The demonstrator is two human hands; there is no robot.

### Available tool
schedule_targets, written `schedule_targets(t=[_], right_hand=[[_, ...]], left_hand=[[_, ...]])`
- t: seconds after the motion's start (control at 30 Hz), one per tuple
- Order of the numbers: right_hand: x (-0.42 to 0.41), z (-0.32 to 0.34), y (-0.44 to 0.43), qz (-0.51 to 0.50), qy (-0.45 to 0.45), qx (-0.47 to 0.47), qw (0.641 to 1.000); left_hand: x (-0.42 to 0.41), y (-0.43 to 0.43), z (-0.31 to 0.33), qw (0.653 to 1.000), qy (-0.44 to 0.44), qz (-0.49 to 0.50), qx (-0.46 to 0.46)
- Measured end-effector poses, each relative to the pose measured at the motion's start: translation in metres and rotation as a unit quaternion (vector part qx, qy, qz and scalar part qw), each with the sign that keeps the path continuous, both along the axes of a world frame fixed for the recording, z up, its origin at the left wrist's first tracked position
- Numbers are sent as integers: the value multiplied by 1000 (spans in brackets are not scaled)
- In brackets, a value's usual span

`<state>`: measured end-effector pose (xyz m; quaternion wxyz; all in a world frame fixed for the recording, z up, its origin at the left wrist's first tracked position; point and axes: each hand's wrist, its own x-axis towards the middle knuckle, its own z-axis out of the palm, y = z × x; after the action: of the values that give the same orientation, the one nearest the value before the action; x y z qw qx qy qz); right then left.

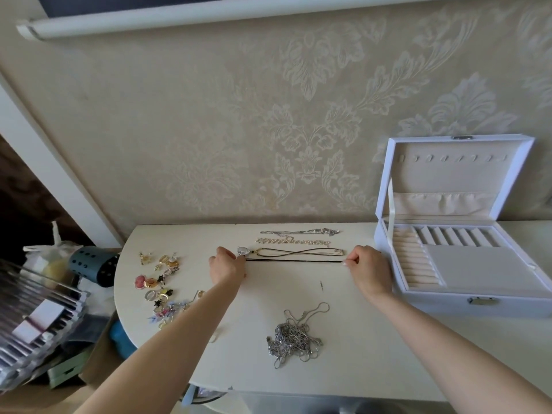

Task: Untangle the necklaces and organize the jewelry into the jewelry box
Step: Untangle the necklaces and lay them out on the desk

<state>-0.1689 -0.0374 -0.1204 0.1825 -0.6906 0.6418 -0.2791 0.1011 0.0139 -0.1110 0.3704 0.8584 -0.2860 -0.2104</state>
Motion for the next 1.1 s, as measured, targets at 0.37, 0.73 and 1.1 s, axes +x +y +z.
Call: schedule_targets(t=[0.37, 0.73, 1.1], right_hand=[[-7, -22, -4, 17, 97, -117, 988], [1, -8, 13, 33, 96, -175, 979], [25, 4, 80, 250, 10, -22, 968]], left_hand=[[-1, -3, 1, 999, -28, 8, 20], [-12, 18, 4, 1000, -7, 10, -19], [-50, 68, 8, 979, -49, -182, 70]])
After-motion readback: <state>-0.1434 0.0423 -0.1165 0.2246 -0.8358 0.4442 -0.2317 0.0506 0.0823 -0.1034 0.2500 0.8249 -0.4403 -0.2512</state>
